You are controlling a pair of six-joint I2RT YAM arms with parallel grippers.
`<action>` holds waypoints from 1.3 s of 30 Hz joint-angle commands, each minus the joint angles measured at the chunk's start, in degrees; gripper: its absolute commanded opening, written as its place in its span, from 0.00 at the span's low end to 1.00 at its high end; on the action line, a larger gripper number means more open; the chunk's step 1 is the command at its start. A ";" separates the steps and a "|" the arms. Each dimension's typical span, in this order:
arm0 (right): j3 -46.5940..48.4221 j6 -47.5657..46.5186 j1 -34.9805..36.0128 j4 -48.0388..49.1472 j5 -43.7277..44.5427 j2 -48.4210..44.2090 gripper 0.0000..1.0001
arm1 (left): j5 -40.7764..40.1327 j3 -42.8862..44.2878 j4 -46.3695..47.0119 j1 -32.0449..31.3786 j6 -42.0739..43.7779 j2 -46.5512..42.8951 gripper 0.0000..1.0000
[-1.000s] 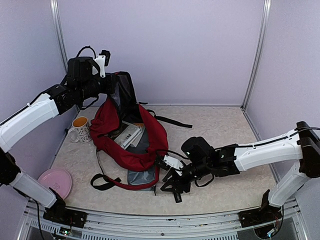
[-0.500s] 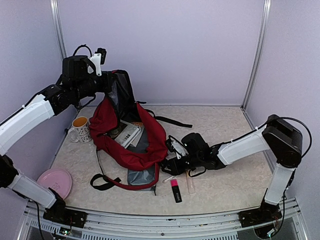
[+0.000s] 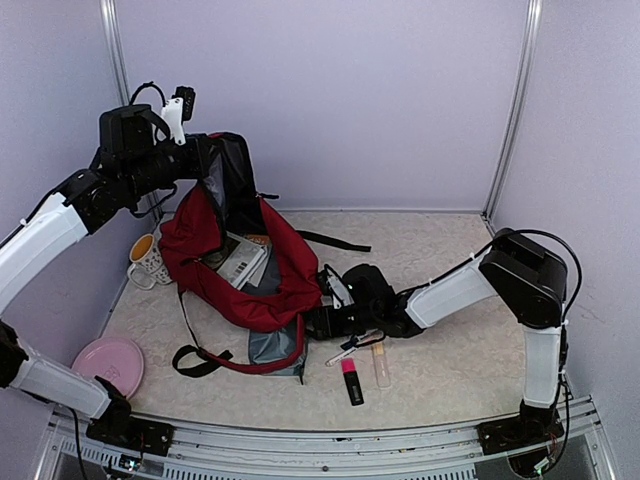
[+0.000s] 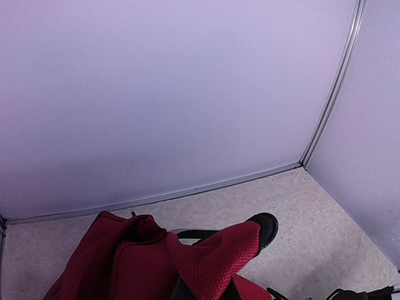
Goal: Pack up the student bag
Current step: Pick up the pencil case from the center of the board.
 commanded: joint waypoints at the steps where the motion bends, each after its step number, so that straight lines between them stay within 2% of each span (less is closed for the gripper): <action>1: 3.44 1.58 -0.13 -0.55 2.55 2.39 0.74 | 3.73 0.42 11.85 0.11 -0.24 -2.94 0.00; 5: 4.00 3.52 -0.13 1.06 0.64 5.74 0.69 | 4.89 -0.36 12.17 0.06 -0.41 -1.76 0.00; 11: 2.64 5.09 -0.56 0.96 1.21 6.18 0.35 | 6.34 -0.92 12.82 0.08 -0.92 0.80 0.00; 16: -0.20 5.87 -2.13 2.71 0.16 3.88 0.00 | 7.37 -1.05 13.16 0.09 -1.24 2.30 0.00; 30: -14.29 2.60 -12.35 5.38 0.45 -11.92 0.00 | 7.72 -2.66 13.12 0.03 -1.24 1.61 0.00; 34: -12.59 -0.41 -12.19 4.00 -2.85 -12.33 0.00 | 4.26 -2.07 13.56 0.09 0.63 -0.38 0.00; 39: -9.50 1.20 -9.60 4.84 -5.11 -10.35 0.03 | -0.40 3.96 10.32 0.43 3.34 -3.22 0.00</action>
